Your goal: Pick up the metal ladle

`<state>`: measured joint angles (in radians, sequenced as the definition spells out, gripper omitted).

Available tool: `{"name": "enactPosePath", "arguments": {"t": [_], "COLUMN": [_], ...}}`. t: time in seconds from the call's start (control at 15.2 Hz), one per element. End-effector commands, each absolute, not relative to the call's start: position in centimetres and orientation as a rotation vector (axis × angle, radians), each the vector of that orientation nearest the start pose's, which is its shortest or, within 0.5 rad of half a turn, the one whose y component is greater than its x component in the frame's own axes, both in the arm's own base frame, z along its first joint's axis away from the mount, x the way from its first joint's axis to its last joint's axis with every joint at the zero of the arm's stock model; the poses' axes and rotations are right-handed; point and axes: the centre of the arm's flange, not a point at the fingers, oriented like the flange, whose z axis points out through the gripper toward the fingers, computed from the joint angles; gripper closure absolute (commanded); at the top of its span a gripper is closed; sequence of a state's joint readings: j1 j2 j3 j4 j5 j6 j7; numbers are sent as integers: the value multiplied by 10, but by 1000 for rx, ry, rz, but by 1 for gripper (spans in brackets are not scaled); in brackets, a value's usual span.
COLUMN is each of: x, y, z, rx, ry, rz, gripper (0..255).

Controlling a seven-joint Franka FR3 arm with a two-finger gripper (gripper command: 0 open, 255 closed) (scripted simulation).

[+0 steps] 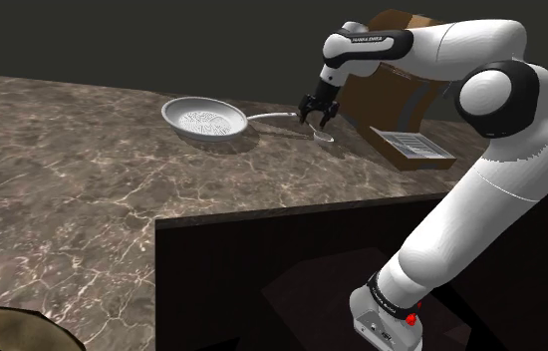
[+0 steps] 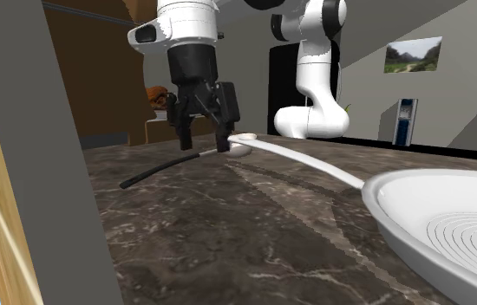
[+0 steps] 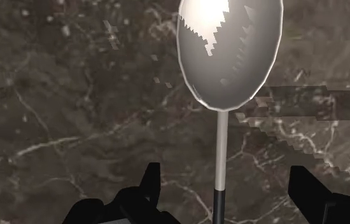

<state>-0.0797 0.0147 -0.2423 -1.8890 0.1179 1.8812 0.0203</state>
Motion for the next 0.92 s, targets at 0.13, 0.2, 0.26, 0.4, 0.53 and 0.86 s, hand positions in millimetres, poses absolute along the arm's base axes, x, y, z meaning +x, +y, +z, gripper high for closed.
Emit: {"name": "enactPosePath", "arguments": {"t": [0.13,0.2,0.26,0.4,0.53,0.86], "x": [537,536,536,536,536,536], "y": [-170,-170,-170,-170,-170,-169], "z": [484,483,483,483,483,494], "rx": [-2977,-2977,-2977,-2977,-2977,-2977], "ry": [572,572,572,572,572,572], "rz": [8,8,8,8,8,8], "gripper": [255,255,255,255,255,255]}}
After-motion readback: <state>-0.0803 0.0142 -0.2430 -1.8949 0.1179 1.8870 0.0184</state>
